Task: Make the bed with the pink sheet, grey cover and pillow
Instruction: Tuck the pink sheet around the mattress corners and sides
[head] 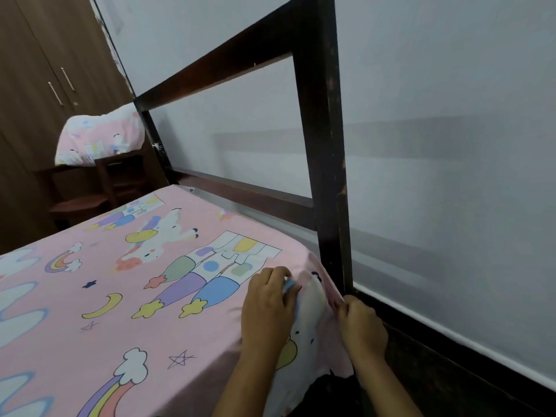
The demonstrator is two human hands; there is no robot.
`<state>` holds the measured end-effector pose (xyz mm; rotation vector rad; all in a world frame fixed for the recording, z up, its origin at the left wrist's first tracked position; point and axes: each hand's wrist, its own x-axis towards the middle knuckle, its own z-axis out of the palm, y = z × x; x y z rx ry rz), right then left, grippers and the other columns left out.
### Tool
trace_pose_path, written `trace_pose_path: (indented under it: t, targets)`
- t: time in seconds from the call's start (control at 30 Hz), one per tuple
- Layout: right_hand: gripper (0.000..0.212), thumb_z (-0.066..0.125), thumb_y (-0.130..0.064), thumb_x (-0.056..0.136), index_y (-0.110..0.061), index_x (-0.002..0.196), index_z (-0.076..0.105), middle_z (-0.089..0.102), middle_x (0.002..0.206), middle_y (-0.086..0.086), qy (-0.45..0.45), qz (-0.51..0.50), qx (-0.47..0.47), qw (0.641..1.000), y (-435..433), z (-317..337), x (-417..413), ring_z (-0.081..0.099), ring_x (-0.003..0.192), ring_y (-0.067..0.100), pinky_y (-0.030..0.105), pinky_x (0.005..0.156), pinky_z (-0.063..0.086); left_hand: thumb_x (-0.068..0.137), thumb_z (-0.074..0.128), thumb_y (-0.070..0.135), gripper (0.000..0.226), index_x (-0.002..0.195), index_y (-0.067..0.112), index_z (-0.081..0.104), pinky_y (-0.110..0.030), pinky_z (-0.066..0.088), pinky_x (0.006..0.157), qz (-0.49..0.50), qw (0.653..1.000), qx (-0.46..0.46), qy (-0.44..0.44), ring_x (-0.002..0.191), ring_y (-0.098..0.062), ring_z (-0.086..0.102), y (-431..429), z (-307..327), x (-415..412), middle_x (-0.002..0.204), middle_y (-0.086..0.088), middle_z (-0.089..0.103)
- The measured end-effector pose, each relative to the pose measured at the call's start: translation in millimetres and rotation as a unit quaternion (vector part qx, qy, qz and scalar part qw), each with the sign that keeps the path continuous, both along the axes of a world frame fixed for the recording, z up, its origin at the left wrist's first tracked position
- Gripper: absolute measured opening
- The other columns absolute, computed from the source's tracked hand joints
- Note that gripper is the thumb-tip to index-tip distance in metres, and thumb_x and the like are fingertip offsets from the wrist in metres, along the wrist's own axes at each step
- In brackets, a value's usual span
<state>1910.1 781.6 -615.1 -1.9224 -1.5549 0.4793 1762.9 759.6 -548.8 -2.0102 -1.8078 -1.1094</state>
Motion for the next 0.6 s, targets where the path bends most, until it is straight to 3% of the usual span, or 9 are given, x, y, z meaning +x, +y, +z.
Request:
trace_pose_path:
  t: [0.1,0.23,0.37,0.47,0.6]
  targets:
    - [0.023,0.035,-0.028,0.100,-0.020,0.101,0.056,0.067,0.100,0.003,-0.079,0.041,0.001,0.996,-0.2,-10.4,14.8,0.065,0.090,0.025,0.029,0.064,0.042,0.080,0.073,0.023,0.017,0.090,0.017,0.061,-0.010,0.029,0.065,-0.010,1.000,-0.003,0.010,0.076,-0.009,0.044,1.6,-0.7,-0.1,0.085,0.002,0.061]
    - [0.018,0.040,-0.026,0.098,-0.023,0.110,0.053,0.064,0.102,-0.002,-0.206,0.121,0.009,0.971,8.1,-24.1,46.0,0.064,0.088,0.018,0.027,0.061,0.038,0.074,0.078,0.023,0.026,0.094,0.020,0.061,-0.022,0.049,0.060,-0.023,0.996,0.012,0.091,0.075,-0.012,0.055,0.2,-1.7,1.0,0.088,0.004,0.063]
    - [0.024,0.034,-0.033,0.100,-0.027,0.111,0.054,0.065,0.109,0.001,-0.146,0.141,-0.033,0.979,11.4,-43.5,40.2,0.064,0.094,0.021,0.031,0.073,0.049,0.060,0.086,0.031,0.044,0.097,0.021,0.064,-0.029,0.053,0.063,0.008,0.981,-0.007,0.195,0.077,-0.017,0.060,-3.0,1.9,4.0,0.093,0.005,0.065]
    - [0.025,0.031,-0.031,0.100,-0.025,0.109,0.054,0.065,0.110,0.004,-0.124,0.142,-0.061,0.980,11.0,-54.6,31.7,0.064,0.096,0.024,0.035,0.078,0.050,0.056,0.087,0.032,0.052,0.100,0.023,0.063,-0.031,0.054,0.067,-0.002,0.974,-0.024,0.223,0.082,-0.018,0.061,-7.5,1.7,4.9,0.098,0.005,0.064]
    - [0.026,0.032,-0.030,0.100,-0.020,0.105,0.055,0.065,0.108,0.005,-0.115,0.127,-0.083,0.982,7.9,-55.4,24.1,0.063,0.094,0.024,0.036,0.080,0.051,0.042,0.091,0.029,0.072,0.110,0.022,0.067,-0.046,0.050,0.091,0.000,0.965,-0.055,0.255,0.106,-0.026,0.060,-21.6,-8.0,3.1,0.119,-0.003,0.062]
